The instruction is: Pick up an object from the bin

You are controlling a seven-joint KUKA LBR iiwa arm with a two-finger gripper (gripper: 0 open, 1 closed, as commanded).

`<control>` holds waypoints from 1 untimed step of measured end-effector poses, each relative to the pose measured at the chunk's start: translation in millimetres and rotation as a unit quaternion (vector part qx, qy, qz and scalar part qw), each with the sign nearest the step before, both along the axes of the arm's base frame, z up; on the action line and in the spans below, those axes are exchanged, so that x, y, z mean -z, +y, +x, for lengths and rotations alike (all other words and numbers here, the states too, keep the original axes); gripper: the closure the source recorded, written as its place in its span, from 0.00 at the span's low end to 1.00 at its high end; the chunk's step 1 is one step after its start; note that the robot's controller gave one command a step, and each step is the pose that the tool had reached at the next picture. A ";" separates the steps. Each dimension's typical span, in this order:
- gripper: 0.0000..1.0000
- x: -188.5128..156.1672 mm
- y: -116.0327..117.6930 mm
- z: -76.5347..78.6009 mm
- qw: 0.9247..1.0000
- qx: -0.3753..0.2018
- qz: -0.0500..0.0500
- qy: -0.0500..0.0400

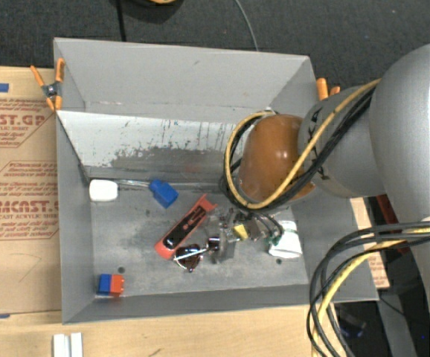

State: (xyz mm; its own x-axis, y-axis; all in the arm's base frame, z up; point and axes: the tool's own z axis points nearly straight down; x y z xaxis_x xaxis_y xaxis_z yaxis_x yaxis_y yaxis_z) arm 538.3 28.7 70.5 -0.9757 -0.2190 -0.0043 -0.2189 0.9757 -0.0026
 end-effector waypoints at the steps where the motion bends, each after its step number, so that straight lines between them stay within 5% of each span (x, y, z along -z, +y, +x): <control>1: 1.00 -38.3 3.8 1.1 1.000 0.001 0.000 0.005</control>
Offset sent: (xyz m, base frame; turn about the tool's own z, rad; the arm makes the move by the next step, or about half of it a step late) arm 0.0123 -0.0015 0.0952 -0.0120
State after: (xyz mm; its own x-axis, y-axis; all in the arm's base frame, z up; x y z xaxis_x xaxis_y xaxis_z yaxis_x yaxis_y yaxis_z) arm 539.4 32.5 108.8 -0.9763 -0.2162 0.0048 -0.2162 0.9763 -0.0012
